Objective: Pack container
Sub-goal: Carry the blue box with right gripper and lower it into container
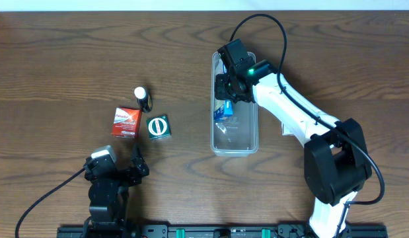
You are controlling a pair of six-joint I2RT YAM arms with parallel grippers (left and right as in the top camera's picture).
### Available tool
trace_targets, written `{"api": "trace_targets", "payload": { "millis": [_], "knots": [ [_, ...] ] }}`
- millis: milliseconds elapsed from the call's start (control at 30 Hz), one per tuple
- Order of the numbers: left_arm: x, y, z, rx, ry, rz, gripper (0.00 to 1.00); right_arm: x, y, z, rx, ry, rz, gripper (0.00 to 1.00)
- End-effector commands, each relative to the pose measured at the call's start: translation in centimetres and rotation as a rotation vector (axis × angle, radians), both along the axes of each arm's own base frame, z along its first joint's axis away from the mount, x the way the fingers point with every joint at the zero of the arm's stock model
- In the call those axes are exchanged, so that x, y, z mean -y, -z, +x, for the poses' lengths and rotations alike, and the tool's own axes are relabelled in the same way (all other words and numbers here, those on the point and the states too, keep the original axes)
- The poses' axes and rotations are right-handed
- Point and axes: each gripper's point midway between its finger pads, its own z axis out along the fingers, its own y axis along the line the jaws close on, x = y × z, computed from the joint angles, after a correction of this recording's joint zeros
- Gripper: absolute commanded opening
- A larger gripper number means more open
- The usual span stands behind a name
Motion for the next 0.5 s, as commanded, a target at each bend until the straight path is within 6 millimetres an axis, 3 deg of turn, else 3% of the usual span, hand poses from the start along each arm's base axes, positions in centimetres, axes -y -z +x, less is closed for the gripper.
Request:
{"api": "trace_targets", "payload": {
  "millis": [0, 267, 467],
  "knots": [
    [-0.18, 0.77, -0.02, -0.015, -0.004, 0.015, 0.98, -0.53, -0.48, -0.11, -0.007, 0.036, 0.027, 0.05],
    [-0.18, 0.77, -0.02, -0.015, -0.004, 0.015, 0.98, -0.10, -0.13, -0.76, -0.064, 0.138, 0.039, 0.01],
    [-0.18, 0.77, -0.02, -0.015, -0.004, 0.015, 0.98, -0.16, -0.19, -0.63, -0.061, 0.146, 0.045, 0.06]
  ]
}}
